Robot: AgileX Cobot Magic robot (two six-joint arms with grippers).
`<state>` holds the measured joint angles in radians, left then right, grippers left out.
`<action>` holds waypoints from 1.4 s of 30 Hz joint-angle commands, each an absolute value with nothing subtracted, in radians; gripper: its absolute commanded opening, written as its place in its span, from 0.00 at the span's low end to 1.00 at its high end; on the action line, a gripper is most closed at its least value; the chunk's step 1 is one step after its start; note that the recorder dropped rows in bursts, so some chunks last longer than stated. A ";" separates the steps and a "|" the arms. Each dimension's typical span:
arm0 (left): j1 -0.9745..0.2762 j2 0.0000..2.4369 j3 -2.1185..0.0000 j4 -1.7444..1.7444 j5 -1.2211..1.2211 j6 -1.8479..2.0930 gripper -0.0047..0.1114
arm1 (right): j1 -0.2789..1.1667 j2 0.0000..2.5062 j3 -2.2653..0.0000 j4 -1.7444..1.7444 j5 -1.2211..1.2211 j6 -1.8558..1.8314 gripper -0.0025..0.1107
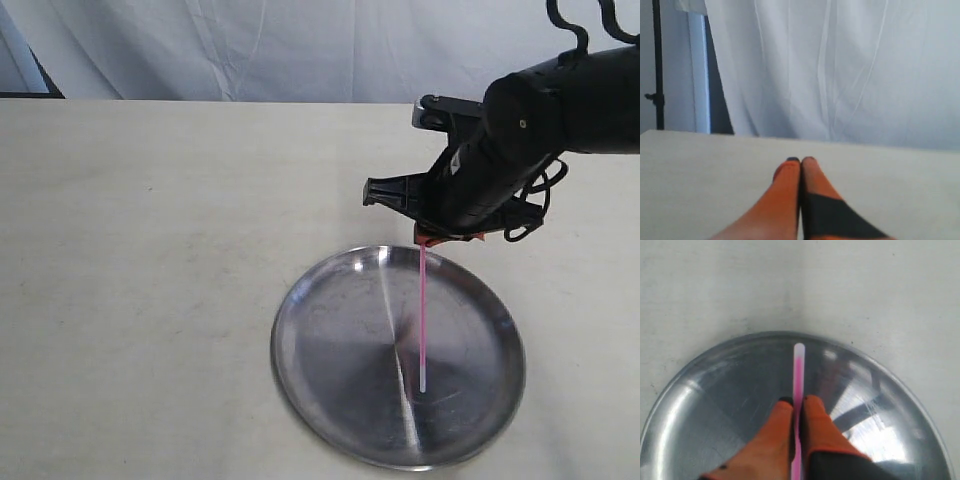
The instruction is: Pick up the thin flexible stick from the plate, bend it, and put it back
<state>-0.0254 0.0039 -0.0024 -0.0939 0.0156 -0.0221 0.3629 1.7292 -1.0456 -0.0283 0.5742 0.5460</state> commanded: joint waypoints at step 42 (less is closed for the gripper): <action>-0.033 1.086 -0.429 -1.529 1.095 0.921 0.53 | 0.363 1.528 -1.043 0.982 0.547 -0.368 0.01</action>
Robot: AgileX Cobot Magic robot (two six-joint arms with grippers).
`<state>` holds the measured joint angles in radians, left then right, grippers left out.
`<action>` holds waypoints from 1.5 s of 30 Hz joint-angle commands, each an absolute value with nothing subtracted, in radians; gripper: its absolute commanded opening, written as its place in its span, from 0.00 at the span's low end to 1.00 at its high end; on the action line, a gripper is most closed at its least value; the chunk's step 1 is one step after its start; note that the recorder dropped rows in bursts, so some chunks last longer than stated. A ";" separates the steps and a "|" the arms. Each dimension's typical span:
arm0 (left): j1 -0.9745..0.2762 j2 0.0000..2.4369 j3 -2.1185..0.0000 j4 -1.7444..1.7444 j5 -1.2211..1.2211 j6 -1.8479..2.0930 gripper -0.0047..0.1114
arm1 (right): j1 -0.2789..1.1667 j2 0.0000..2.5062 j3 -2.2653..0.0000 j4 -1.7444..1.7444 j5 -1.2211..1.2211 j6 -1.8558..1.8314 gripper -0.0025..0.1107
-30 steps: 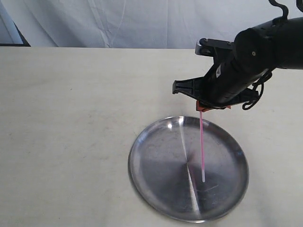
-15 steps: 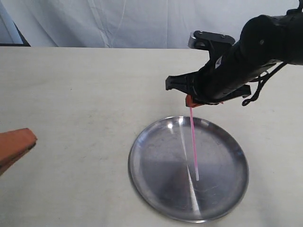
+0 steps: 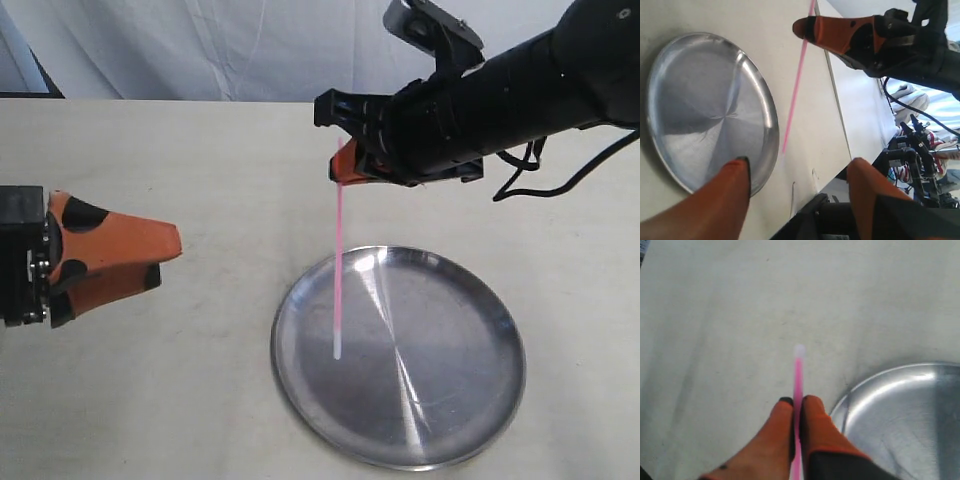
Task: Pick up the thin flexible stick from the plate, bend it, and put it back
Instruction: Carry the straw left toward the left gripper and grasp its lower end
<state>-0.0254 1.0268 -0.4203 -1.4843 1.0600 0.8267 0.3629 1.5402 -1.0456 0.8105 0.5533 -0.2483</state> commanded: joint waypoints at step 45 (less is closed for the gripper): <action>-0.254 1.133 -0.429 -1.571 0.939 1.058 0.25 | 0.518 1.530 -1.112 1.312 0.492 -0.532 0.01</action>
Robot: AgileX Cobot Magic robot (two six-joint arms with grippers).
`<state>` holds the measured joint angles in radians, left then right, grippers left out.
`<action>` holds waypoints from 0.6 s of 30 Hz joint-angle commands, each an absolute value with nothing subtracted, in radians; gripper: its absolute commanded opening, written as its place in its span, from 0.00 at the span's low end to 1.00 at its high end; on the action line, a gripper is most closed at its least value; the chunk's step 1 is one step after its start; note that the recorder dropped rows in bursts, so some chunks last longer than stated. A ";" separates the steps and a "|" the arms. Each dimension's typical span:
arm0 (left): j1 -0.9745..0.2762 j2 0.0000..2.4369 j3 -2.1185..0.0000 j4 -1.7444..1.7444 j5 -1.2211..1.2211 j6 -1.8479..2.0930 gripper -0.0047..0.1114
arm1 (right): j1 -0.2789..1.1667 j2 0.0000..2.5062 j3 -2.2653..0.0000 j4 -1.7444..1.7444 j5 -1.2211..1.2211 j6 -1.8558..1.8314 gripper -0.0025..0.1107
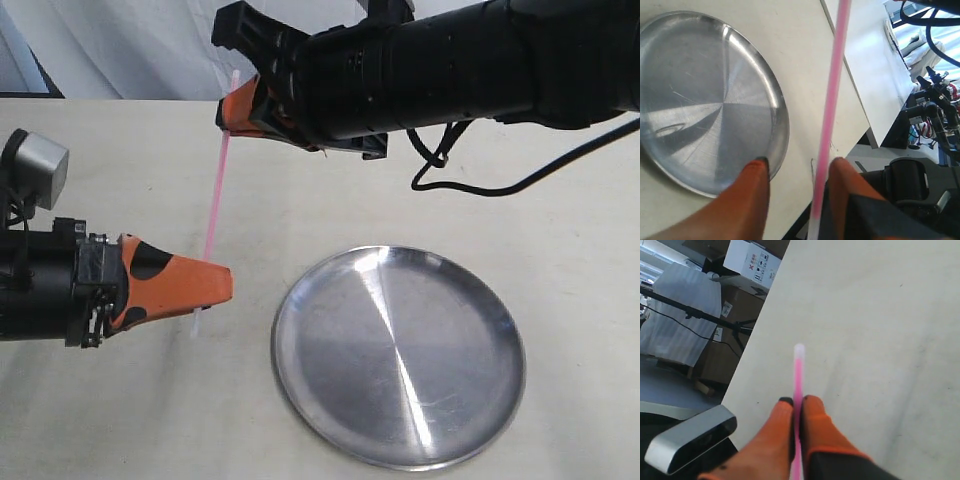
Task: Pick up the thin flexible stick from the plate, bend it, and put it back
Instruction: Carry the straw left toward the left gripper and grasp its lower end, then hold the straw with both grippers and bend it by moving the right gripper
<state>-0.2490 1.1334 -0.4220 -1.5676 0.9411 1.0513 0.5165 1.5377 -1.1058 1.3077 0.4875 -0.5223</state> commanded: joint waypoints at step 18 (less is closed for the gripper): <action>-0.254 1.133 -0.429 -1.555 0.949 1.109 0.04 | 0.518 1.532 -1.112 1.308 0.487 -0.575 0.04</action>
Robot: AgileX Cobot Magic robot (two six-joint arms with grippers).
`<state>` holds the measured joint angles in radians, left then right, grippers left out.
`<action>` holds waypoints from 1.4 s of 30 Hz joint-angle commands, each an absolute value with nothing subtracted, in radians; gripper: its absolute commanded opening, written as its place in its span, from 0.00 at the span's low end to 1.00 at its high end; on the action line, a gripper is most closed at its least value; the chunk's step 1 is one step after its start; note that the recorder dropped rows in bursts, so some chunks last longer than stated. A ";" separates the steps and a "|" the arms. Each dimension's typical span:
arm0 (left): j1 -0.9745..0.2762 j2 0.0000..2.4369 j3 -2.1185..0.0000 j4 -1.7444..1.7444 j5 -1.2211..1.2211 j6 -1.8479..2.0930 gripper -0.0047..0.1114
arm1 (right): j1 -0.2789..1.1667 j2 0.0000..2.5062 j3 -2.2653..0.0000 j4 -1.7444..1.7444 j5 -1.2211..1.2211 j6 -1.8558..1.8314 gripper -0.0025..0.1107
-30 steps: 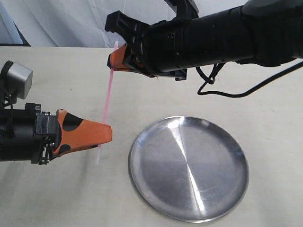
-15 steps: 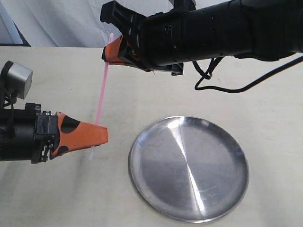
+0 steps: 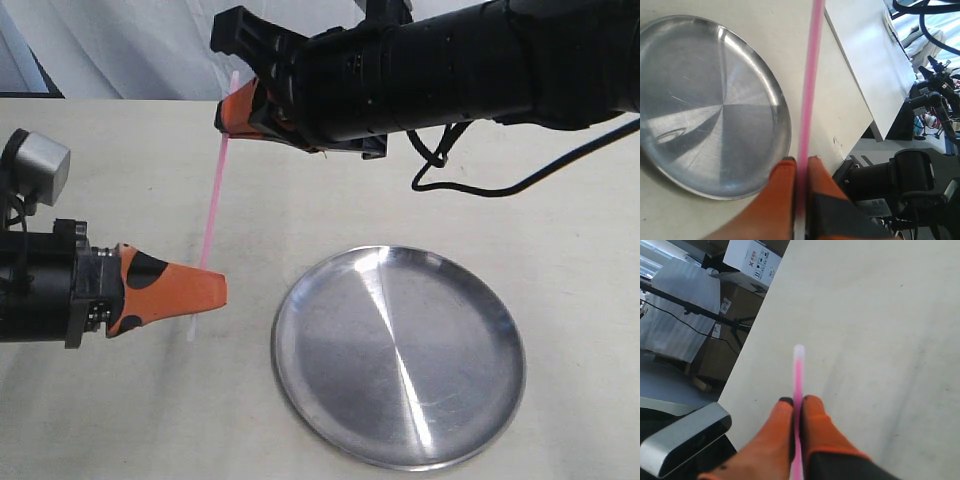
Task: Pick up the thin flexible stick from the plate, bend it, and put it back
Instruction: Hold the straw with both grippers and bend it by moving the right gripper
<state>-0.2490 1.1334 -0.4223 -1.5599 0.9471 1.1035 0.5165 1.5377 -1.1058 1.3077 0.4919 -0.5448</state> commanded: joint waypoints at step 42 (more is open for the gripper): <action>-0.254 1.133 -0.511 -1.542 0.983 1.169 0.04 | 0.518 1.602 -1.112 1.304 0.490 -0.733 0.02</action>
